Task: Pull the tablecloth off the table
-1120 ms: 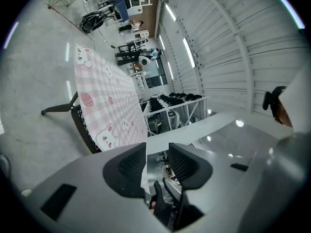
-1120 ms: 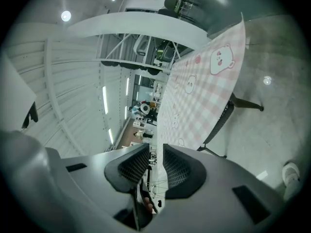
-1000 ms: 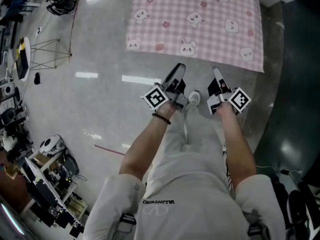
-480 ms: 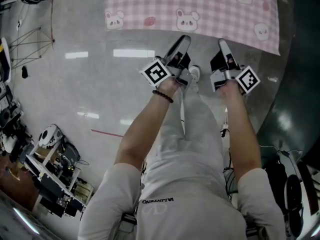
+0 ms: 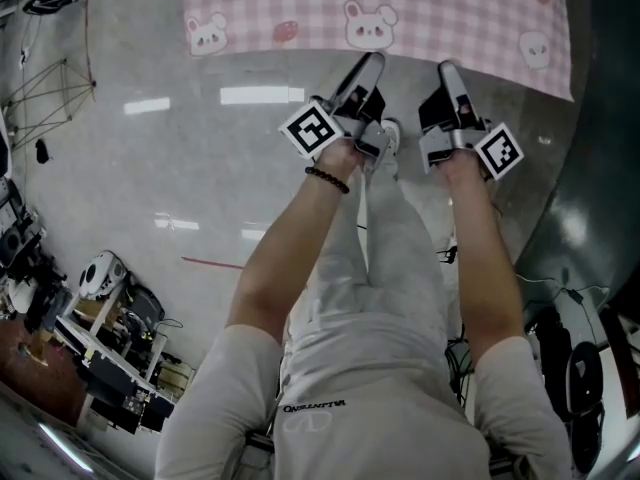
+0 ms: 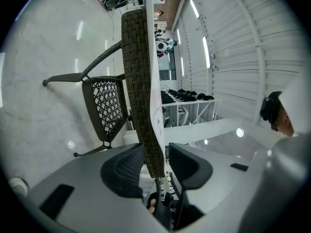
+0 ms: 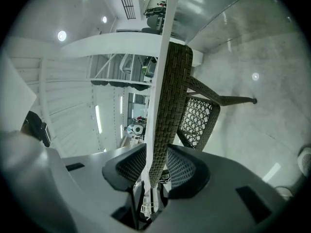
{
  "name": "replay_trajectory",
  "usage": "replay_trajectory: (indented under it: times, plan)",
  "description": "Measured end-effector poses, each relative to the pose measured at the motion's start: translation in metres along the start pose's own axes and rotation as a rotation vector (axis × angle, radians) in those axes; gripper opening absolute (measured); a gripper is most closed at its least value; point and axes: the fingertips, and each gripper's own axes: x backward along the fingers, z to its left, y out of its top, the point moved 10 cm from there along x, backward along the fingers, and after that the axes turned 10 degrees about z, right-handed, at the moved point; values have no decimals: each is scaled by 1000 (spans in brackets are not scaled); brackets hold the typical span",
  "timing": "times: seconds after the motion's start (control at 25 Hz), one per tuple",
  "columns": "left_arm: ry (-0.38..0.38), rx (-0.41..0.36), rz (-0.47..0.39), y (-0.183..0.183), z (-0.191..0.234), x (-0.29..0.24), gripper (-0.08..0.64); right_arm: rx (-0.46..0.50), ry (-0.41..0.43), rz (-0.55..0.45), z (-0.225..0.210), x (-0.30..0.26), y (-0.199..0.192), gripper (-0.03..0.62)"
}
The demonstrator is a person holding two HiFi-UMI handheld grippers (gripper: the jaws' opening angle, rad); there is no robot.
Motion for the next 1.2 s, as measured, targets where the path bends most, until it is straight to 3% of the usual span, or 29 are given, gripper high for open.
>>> replay_trajectory:
  times: [0.28,0.4,0.52,0.6,1.2]
  plan:
    - [-43,-5,-26,7,1,-10,144,13,56,-67,2,-8,13,133]
    - [-52,1,-45,10,0,-16,141,18,77,-78,4,-14,18,103]
    - [-43,8,-70,13,0,-20,80,23,75,-89,5,-17,20,30]
    - [-40,13,-80,14,-1,-21,18,18,72,-97,5,-17,18,14]
    - [-102,-8,-56,17,-6,-17,3,12,62,-116,9,-16,15,9]
